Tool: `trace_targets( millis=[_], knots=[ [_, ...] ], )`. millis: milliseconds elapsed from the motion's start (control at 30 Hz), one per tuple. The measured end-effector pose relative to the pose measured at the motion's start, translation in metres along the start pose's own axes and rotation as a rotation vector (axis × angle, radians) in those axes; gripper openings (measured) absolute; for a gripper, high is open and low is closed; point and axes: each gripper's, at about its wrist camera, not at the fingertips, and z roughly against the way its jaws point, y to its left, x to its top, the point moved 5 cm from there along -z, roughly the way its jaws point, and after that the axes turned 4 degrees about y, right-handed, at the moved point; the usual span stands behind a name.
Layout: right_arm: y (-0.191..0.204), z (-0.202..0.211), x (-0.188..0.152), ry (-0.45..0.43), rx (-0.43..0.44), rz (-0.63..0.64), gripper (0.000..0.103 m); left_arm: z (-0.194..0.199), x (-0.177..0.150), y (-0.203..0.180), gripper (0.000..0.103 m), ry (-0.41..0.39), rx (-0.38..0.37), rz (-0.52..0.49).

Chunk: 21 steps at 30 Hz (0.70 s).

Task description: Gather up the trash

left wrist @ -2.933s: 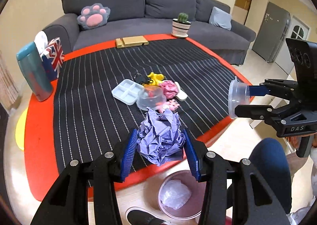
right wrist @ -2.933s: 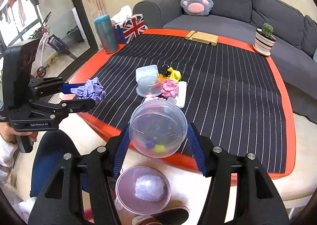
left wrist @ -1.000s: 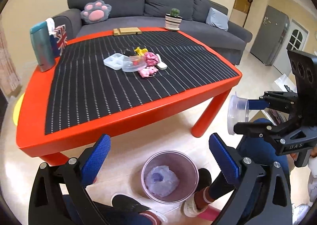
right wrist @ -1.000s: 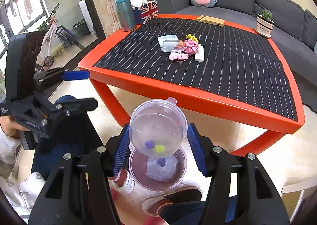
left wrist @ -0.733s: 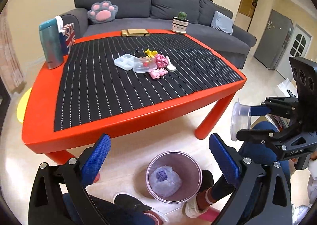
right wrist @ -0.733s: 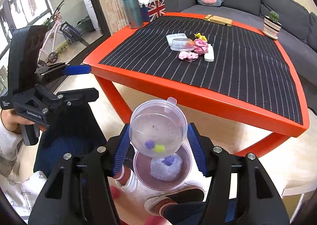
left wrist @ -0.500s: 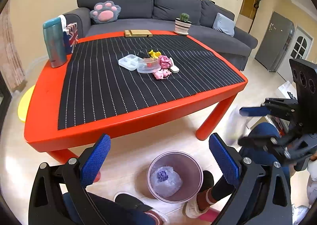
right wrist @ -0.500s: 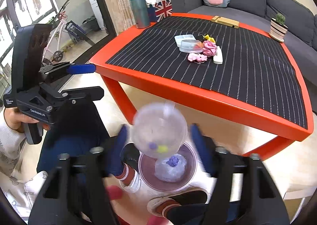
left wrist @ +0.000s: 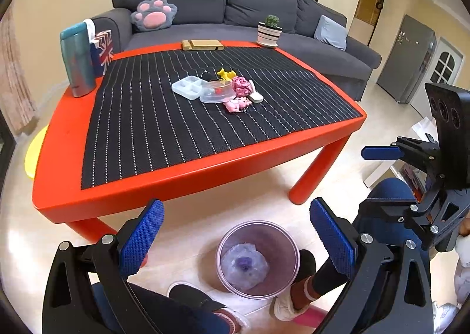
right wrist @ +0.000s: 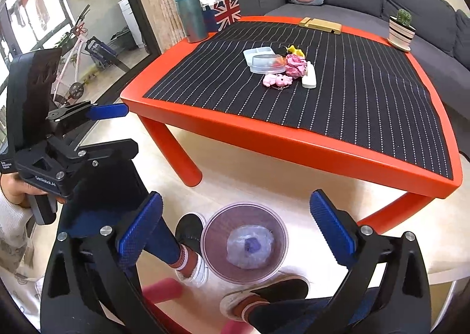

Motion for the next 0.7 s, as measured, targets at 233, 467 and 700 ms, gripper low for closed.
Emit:
trace_targets(
  millis=[233, 467, 700],
  knots=[
    [-0.008, 0.006, 0.006, -0.016, -0.003, -0.025, 0.099, 0.000, 0.006, -0.001, 0.095, 0.000, -0.004, -0.007],
    [-0.015, 0.015, 0.024, -0.041, -0.005, -0.031, 0.099, 0.002, 0.022, 0.002, 0.095, -0.012, -0.006, -0.009],
    [-0.027, 0.018, 0.048, -0.061, -0.003, -0.030, 0.099, 0.000, 0.044, 0.010, 0.095, -0.018, -0.004, -0.016]
  ],
)
